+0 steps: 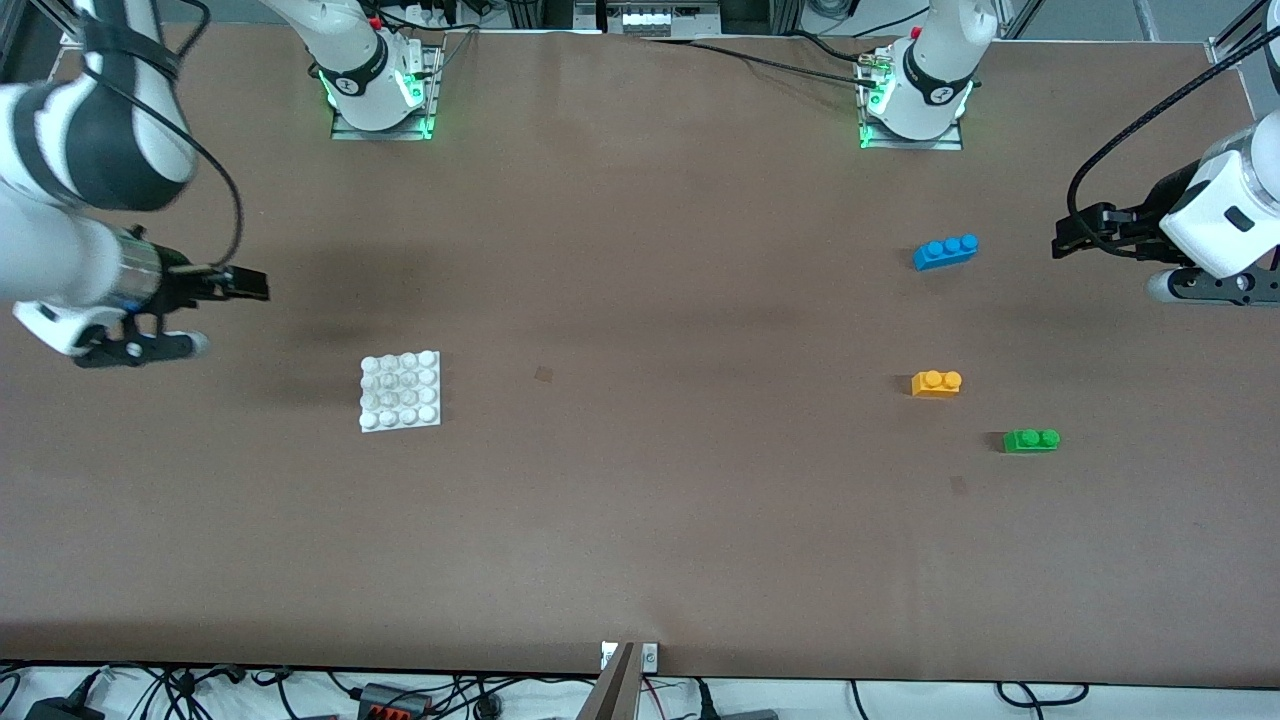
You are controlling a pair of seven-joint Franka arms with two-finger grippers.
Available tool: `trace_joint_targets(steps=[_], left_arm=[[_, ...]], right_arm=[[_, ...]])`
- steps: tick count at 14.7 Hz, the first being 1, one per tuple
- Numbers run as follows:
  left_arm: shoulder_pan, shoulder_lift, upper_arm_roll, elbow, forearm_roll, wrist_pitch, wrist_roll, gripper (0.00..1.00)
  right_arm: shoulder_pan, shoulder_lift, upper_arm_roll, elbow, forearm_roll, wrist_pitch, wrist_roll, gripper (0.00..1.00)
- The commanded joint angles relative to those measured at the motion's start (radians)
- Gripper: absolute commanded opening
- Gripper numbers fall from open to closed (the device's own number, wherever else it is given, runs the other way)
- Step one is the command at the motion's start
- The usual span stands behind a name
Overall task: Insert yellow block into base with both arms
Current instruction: 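Reach the right gripper to the white plate while the left gripper reaches the yellow block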
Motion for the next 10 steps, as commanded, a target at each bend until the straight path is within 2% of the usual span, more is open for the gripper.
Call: trace_joint_targets(steps=[1, 6, 8, 10], left_arm=[[0.010, 0.009, -0.006, 0.018, -0.022, -0.020, 0.017, 1.00], [0.004, 0.046, -0.012, 0.021, -0.031, 0.001, 0.002, 1.00], [0.010, 0.076, -0.009, 0.004, -0.092, 0.073, 0.004, 1.00], [0.008, 0.107, -0.010, -0.031, -0.097, 0.162, 0.005, 1.00]], right_arm=[[0.043, 0.072, -0.002, -0.004, 0.000, 0.117, 0.017, 1.00], [0.066, 0.174, -0.002, -0.145, 0.023, 0.459, 0.059, 1.00], [0.066, 0.215, 0.000, -0.182, 0.078, 0.544, 0.086, 1.00], [0.067, 0.261, 0.000, -0.184, 0.115, 0.586, 0.085, 1.00]])
